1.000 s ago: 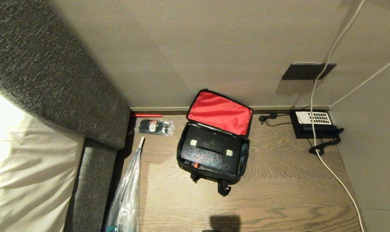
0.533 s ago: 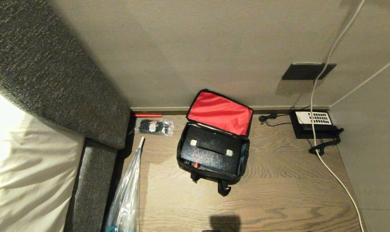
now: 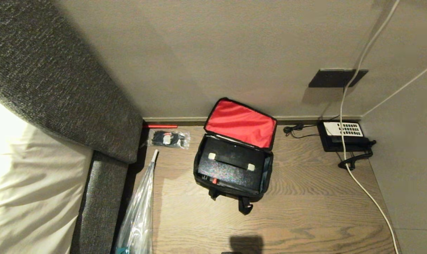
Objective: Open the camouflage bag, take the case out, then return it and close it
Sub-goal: Close the top of the storage box
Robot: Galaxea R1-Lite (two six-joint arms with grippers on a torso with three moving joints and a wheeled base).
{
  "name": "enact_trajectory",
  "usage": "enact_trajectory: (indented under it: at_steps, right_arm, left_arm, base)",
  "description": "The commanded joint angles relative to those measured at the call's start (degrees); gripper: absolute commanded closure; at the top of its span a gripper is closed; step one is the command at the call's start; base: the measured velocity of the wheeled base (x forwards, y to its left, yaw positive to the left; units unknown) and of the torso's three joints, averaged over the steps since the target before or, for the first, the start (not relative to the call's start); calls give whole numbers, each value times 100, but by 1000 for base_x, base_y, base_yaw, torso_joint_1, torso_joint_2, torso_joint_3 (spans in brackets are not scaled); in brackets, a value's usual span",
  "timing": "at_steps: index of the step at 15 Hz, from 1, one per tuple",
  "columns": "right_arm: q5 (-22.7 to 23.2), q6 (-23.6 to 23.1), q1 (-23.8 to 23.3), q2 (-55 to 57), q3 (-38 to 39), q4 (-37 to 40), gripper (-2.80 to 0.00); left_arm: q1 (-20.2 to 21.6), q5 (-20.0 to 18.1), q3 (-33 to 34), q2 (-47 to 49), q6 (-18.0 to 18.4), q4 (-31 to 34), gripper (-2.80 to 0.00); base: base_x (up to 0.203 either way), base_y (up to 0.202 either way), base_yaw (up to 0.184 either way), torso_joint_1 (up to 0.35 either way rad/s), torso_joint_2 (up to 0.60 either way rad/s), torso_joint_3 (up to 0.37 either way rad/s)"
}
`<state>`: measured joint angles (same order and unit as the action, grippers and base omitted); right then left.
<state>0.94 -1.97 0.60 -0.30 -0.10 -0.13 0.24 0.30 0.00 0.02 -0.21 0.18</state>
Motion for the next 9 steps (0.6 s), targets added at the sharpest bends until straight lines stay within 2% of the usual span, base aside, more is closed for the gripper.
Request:
enact_trajectory:
  at_steps: [1,3,9]
  right_arm:
    - [3,-5,2,4,1,-4,0]
    - [3,-5,2,4,1,3,0]
    - [3,-5,2,4,1,5,0]
  left_arm:
    - [2,5,9,-11,12,-9,0]
    - [2,5,18,-11,-15,-9,0]
    - [2,-4,9,-11,-30,8,0]
  base:
    - [0,0,0,0,0,0]
    - [111,0,-1,0,2,-2]
    - [186,0,1,2,3,3]
